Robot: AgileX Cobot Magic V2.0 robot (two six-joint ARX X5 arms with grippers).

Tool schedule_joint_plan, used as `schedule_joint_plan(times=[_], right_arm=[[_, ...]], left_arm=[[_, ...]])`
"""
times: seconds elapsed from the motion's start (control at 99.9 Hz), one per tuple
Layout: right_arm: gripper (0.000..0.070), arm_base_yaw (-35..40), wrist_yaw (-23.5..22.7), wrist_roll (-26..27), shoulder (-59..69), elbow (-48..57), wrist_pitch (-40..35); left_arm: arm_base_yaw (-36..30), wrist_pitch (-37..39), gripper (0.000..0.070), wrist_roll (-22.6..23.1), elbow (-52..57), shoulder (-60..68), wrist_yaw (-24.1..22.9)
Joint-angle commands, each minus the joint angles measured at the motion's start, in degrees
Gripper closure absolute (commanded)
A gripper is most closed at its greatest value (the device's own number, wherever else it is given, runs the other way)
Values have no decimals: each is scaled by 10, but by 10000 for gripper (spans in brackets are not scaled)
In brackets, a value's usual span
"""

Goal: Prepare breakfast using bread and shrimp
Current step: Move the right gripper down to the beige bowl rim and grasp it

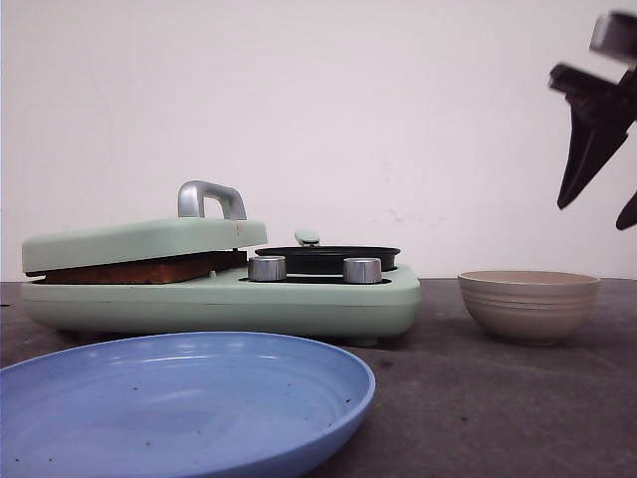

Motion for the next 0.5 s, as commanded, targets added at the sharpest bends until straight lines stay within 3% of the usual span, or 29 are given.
schedule_joint_plan(times=[0.0,0.26,0.49], right_arm=[[352,-5,-2,-27,36,34,-15],[353,-21,5,-66,133,123,-66],[353,-29,7,-71,197,147,-76]], left_arm=[[-3,6,202,8,-7,-14,-1],[-3,-33,202,18,-24,-69,-1],[-3,-52,202,23,-24,-97,-1]])
